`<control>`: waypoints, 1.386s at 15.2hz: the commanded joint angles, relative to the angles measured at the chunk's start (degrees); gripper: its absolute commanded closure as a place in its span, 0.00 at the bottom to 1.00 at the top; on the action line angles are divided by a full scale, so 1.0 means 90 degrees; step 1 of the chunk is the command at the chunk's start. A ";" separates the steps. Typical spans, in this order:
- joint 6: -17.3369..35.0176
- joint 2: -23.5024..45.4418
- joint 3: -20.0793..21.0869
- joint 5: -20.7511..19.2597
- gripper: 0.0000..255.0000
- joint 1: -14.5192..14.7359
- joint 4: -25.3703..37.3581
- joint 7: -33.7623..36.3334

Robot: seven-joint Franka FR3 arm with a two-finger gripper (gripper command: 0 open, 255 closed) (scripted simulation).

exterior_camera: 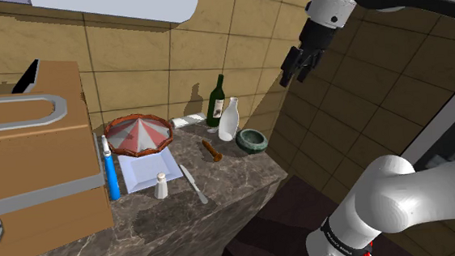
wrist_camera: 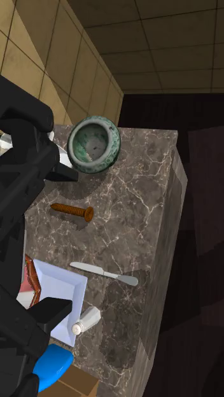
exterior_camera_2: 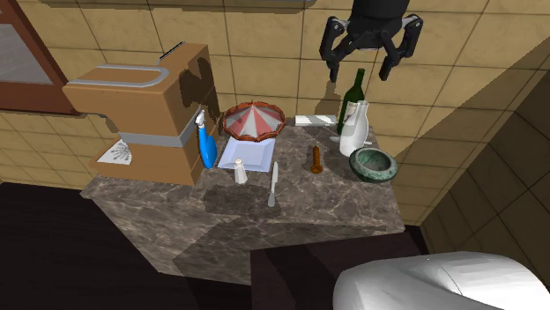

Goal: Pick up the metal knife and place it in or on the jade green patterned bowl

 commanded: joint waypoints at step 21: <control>0.4038 0.2938 0.0706 0.0436 0.00 0.0090 -0.1488 0.0921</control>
